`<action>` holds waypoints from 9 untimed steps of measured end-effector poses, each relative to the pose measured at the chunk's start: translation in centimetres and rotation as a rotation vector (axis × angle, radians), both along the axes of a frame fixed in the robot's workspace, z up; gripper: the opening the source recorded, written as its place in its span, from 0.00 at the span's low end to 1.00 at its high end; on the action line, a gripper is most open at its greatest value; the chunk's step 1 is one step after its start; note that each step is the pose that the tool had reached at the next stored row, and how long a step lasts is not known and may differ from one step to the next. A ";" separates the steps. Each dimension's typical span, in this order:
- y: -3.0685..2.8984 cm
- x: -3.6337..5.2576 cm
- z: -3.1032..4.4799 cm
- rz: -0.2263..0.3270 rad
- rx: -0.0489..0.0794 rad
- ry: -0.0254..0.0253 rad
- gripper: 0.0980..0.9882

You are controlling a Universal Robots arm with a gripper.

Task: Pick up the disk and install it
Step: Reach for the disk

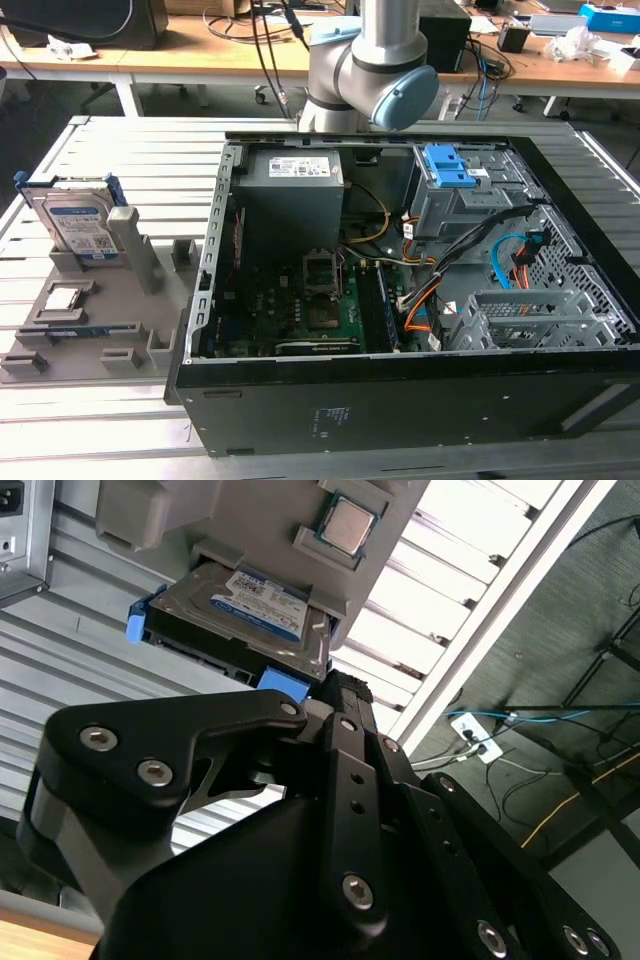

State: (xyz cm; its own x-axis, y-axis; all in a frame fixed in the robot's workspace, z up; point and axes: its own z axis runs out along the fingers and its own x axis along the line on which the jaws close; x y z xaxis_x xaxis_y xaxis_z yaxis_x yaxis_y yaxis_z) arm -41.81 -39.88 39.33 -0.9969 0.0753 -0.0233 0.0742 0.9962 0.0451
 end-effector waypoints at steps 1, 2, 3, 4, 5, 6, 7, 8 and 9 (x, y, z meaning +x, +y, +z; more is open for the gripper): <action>0.00 -0.03 0.00 0.000 0.000 0.0000 0.01; -0.01 -0.04 0.00 0.000 0.000 0.0000 0.01; 0.00 -0.06 0.00 0.000 0.000 0.0000 0.01; 0.00 -0.07 0.00 0.000 0.000 0.0000 0.01; 0.00 -0.09 0.00 0.000 0.000 0.0001 0.01; 0.00 -0.11 0.00 0.000 0.000 0.0000 0.01; 0.00 -0.11 0.00 0.000 0.000 0.0000 0.01; 0.00 -0.12 0.00 0.000 0.000 0.0000 0.01; 0.00 -0.13 0.00 0.000 0.000 0.0000 0.01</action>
State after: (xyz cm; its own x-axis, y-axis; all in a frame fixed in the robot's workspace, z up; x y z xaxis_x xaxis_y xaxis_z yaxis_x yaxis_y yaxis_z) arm -41.95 -39.88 39.33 -0.9969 0.0753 -0.0233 0.0742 0.9962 0.0451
